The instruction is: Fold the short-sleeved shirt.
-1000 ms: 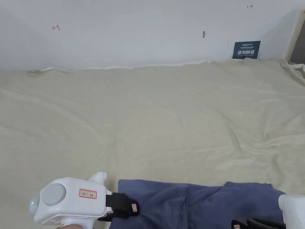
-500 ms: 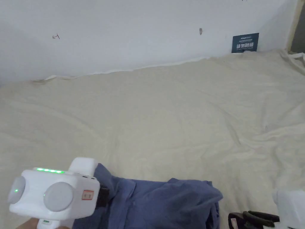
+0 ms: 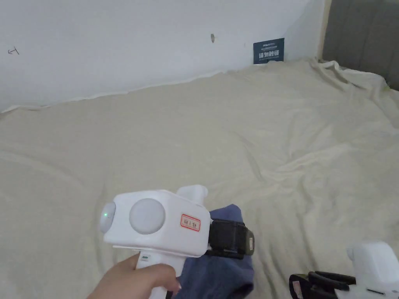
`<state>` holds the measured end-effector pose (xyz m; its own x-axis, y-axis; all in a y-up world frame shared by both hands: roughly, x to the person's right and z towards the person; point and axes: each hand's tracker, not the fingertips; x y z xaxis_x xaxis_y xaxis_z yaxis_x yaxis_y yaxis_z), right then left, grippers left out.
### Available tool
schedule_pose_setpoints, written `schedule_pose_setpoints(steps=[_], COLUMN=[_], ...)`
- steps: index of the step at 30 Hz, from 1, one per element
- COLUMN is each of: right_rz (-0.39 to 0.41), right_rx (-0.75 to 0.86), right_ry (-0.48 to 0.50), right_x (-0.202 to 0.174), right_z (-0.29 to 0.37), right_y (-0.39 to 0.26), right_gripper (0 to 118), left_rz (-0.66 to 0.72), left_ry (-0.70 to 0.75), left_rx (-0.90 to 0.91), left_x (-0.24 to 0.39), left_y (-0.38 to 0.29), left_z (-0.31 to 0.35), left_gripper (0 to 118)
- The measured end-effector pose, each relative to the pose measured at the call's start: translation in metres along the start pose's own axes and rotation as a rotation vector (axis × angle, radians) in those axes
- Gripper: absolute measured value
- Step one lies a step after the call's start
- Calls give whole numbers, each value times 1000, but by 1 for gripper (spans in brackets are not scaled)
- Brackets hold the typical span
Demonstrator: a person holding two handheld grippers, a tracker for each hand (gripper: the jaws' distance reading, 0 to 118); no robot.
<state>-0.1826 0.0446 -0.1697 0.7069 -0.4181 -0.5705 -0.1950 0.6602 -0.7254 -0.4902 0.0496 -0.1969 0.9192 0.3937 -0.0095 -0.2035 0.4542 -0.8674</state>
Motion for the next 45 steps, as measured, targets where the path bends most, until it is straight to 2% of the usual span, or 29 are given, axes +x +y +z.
schedule_pose_setpoints(steps=[4,7,8,9,10,11,12,15,19,22,25,27,28,30,32,35,37,39,41,42,45], right_rz=[-39,-55,-58,-60,-58,-55,-51,-46,-55,-61,-61,-58,-62,-86,-102,-73,-35,-11,18,65,298], right_rx=[-13,0,6,11,16,20,24,38,53,52,52,56,70,120,133,172,225,292,458,548,754], right_ry=[2,14,20,25,27,26,24,12,-8,-28,-38,-44,-41,4,28,35,41,63,64,50,-81], right_x=[8,8,8,8,8,8,8,12,17,21,22,22,21,18,14,-2,-19,-34,-52,-62,-95], right_z=[-7,-8,-8,-7,-6,-6,-4,1,9,12,14,16,19,26,33,43,50,57,71,78,88], right_y=[-4,-3,-3,-2,-1,0,1,3,3,2,1,2,3,6,12,22,28,31,30,29,26], right_gripper=[0,0,0,0,0,0,0,0,0,0,0,0,0,0,0,0,0,0,0,0,0], left_rz=[23,68,58,36,7,-10,-24,-36,-96,-186,-167,-112,-53,61,51,-62,-42,3,16,12,-22], left_ry=[127,145,153,165,185,230,280,174,139,173,159,55,-43,-202,-108,237,364,476,620,678,764], left_rx=[33,46,56,68,67,62,48,6,-48,-111,-143,-101,-54,110,329,609,788,890,944,971,1093], left_x=[-23,-40,-41,-40,-37,-33,-29,-15,18,41,45,42,39,30,25,14,3,-5,-7,-10,-8], left_y=[-4,-9,-12,-14,-15,-15,-17,-16,-11,-17,-23,-25,-25,-29,-40,-65,-90,-108,-123,-128,-151], left_z=[32,51,54,55,52,48,40,9,-43,-77,-96,-89,-78,-41,8,89,137,173,202,214,239], left_gripper=[107,101,91,57,14,0,0,0,0,0,0,0,0,0,0,0,0,0,0,0,0])
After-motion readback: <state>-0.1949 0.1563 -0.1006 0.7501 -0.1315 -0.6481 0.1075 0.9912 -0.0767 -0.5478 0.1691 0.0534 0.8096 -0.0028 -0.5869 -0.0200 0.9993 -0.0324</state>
